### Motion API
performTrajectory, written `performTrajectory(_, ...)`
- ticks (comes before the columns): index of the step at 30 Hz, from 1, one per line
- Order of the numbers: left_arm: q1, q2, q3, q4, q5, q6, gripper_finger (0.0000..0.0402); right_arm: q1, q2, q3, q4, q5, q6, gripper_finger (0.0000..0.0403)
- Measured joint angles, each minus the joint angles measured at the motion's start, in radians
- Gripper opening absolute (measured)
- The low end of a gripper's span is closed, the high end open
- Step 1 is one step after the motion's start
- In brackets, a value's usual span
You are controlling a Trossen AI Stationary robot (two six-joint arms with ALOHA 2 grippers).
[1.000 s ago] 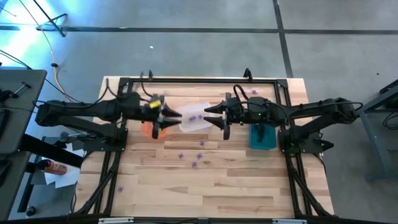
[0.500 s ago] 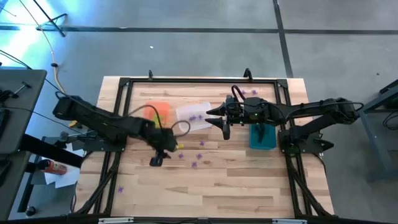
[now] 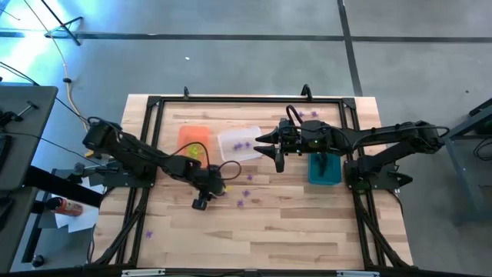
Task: Sort Halloween decoration
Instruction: Put the purple spider toy into the transparent bin
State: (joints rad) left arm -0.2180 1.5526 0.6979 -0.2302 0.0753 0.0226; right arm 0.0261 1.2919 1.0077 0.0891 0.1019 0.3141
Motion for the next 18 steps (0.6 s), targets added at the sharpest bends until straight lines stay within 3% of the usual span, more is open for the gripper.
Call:
performTrajectory(6,0.000,0.073,0.002,0.047,-0.010,-0.030,0.0131,0.000,0.000,0.000,-0.002,0.000,0.003,0.0165)
performTrajectory(18,-0.003,0.079,0.003,0.053,-0.121,-0.050,0.0131,0.000,0.000,0.000,-0.003,0.000,0.003,0.0165)
